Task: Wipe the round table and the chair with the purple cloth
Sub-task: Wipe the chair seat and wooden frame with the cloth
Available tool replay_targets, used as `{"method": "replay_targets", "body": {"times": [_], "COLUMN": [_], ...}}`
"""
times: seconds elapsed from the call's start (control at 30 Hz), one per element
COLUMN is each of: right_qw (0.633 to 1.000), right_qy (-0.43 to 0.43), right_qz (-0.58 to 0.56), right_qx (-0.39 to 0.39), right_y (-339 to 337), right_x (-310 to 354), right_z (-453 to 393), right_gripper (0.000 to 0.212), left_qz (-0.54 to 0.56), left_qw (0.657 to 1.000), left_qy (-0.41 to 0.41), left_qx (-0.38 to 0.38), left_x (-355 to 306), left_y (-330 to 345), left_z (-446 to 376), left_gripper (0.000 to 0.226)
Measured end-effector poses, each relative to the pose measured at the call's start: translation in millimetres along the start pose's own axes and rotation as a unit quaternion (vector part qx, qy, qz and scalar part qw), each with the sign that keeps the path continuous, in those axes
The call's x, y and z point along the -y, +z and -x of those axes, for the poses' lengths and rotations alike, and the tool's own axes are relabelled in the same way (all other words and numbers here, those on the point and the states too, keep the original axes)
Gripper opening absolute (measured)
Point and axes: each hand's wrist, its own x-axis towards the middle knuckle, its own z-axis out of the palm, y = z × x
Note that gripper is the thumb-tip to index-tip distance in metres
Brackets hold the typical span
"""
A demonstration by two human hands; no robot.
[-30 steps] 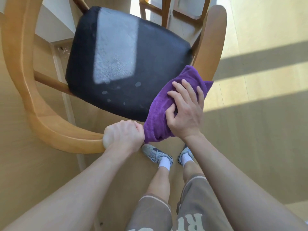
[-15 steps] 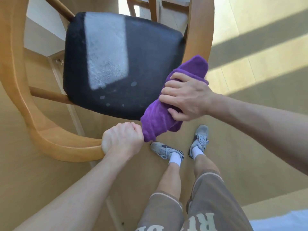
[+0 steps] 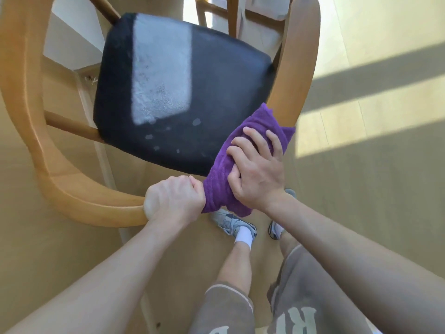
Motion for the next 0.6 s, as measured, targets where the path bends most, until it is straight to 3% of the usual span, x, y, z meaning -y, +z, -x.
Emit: {"method": "replay_targets", "body": {"times": [0.13,0.27,0.37,0.47,0.6], "right_qw": [0.989,0.981,0.973,0.952,0.905], "right_qy": [-0.132,-0.169,-0.185,-0.214,-0.261], "right_qz": [0.056,0.065,0.069,0.085,0.088], "right_qx": [0.045,0.067,0.118,0.200,0.323], "right_y": [-5,-9,-12,-14,-10], "right_x": [-18,-17,-13,-7,-2], "right_z": [-6,-21,-34,-56,-86], "right_gripper": [0.028,0.021,0.022,0.031,0.040], "left_qz": [0.028,0.101,0.130,0.155,0.160], "left_qw": [0.999,0.983,0.976,0.968,0.976], "left_qy": [0.022,0.091,0.102,0.143,0.089], "left_qx": [-0.032,-0.121,-0.139,-0.138,-0.115], "left_x": [2,11,5,-8,-20], "left_y": [3,14,14,18,25], "left_z": [2,6,8,11,25], "left_gripper": [0.044,0.044,0.051,0.050,0.065]}}
